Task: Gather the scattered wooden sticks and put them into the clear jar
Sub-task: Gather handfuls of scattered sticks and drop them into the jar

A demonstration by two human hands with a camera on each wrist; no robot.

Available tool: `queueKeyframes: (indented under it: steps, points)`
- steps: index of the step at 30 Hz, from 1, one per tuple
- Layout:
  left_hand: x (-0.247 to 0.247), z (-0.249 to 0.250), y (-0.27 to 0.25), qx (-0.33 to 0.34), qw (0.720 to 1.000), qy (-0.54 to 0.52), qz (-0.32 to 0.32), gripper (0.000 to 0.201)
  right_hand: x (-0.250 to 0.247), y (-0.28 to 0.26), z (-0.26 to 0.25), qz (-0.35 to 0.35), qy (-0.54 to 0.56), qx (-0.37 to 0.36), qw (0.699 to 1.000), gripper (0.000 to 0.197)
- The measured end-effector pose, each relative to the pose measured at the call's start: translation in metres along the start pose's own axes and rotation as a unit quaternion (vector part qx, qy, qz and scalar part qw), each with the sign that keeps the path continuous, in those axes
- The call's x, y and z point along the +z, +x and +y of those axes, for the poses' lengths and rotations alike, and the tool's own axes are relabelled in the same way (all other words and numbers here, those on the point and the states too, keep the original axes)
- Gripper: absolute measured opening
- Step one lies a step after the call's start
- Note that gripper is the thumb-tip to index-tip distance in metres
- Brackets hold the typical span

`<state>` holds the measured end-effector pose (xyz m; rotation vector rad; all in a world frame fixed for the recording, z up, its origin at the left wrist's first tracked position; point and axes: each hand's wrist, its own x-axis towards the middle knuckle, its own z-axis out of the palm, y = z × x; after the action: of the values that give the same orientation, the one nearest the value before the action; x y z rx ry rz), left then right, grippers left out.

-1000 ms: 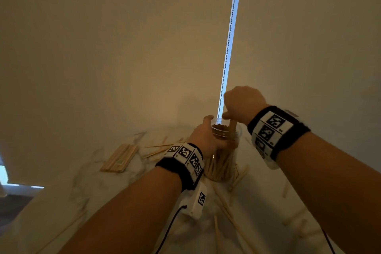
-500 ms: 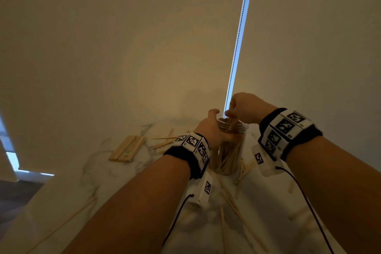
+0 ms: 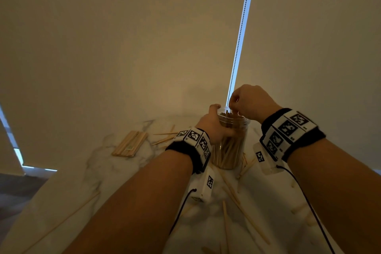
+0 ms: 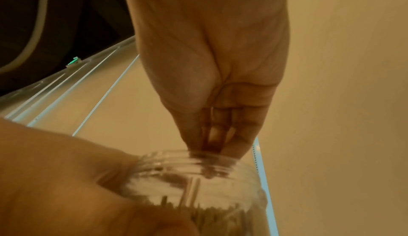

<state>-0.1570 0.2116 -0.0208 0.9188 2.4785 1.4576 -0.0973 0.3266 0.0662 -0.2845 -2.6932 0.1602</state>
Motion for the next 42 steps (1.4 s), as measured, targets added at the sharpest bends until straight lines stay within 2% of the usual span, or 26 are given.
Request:
queueKeyframes:
  steps: [1,4,5,7,9,11,12,14,17,19,21,23,26,28,32,35,39,42]
  points:
    - [0.001,-0.001,0.001,-0.001,1.000,0.000,0.000,0.110,0.000,-0.001,0.000,-0.011,-0.008,-0.004,1.000,0.018]
    - [0.002,-0.004,0.003,-0.005,1.000,0.002,0.003,0.105,0.003,-0.003,-0.004,-0.127,-0.018,-0.018,0.992,0.040]
    - [0.002,-0.004,0.004,-0.006,1.000,0.002,0.006,0.106,0.005,-0.003,-0.005,-0.141,-0.017,-0.020,0.990,0.044]
    - [0.002,-0.003,0.002,-0.011,1.000,-0.008,0.015,0.112,0.005,-0.008,-0.006,-0.114,-0.010,-0.023,0.993,0.042]
    - [0.001,0.001,-0.004,-0.022,0.999,-0.013,0.022,0.120,0.002,-0.016,-0.008,-0.039,0.003,-0.025,0.999,0.035]
    - [-0.001,0.007,-0.016,-0.037,0.999,0.013,0.015,0.126,-0.005,-0.034,-0.008,0.025,0.038,-0.019,0.999,0.028]
    - [-0.004,0.009,-0.022,-0.045,0.998,0.044,0.010,0.124,-0.008,-0.045,-0.008,0.027,0.064,-0.005,0.998,0.027]
    - [-0.014,0.012,-0.035,-0.055,0.988,0.141,0.000,0.110,-0.014,-0.072,-0.005,-0.043,0.115,0.032,0.992,0.029]
    - [-0.039,0.014,-0.063,-0.076,0.955,0.276,-0.076,0.075,-0.005,-0.114,-0.003,-0.229,0.137,0.084,0.960,0.029]
    - [-0.053,0.012,-0.088,-0.103,0.932,0.317,-0.144,0.069,0.009,-0.138,-0.004,-0.294,0.134,0.126,0.938,0.036]
    - [-0.067,0.012,-0.120,-0.133,0.900,0.362,-0.203,0.066,0.019,-0.157,-0.008,-0.339,0.051,0.130,0.930,0.060]
    - [-0.077,0.009,-0.153,-0.171,0.864,0.395,-0.261,0.071,0.025,-0.174,-0.015,-0.383,-0.046,0.103,0.917,0.082]
    - [-0.077,0.002,-0.194,-0.205,0.818,0.416,-0.339,0.077,0.024,-0.192,-0.034,-0.415,-0.105,0.059,0.902,0.083]
    - [-0.070,-0.003,-0.206,-0.155,0.805,0.465,-0.334,0.071,0.021,-0.194,-0.045,-0.413,-0.127,0.045,0.901,0.071]
    - [-0.062,-0.009,-0.209,-0.074,0.840,0.462,-0.274,0.042,0.023,-0.192,-0.055,-0.402,-0.123,0.035,0.906,0.040]
    - [-0.058,-0.010,-0.202,-0.050,0.848,0.461,-0.257,0.033,0.026,-0.193,-0.055,-0.384,-0.110,0.036,0.916,0.040]
    - [-0.046,-0.008,-0.192,-0.030,0.837,0.487,-0.247,0.023,0.023,-0.194,-0.054,-0.381,-0.105,0.037,0.918,0.043]
    - [-0.034,-0.011,-0.187,-0.019,0.834,0.506,-0.222,0.021,0.026,-0.193,-0.055,-0.383,-0.114,0.035,0.916,0.036]
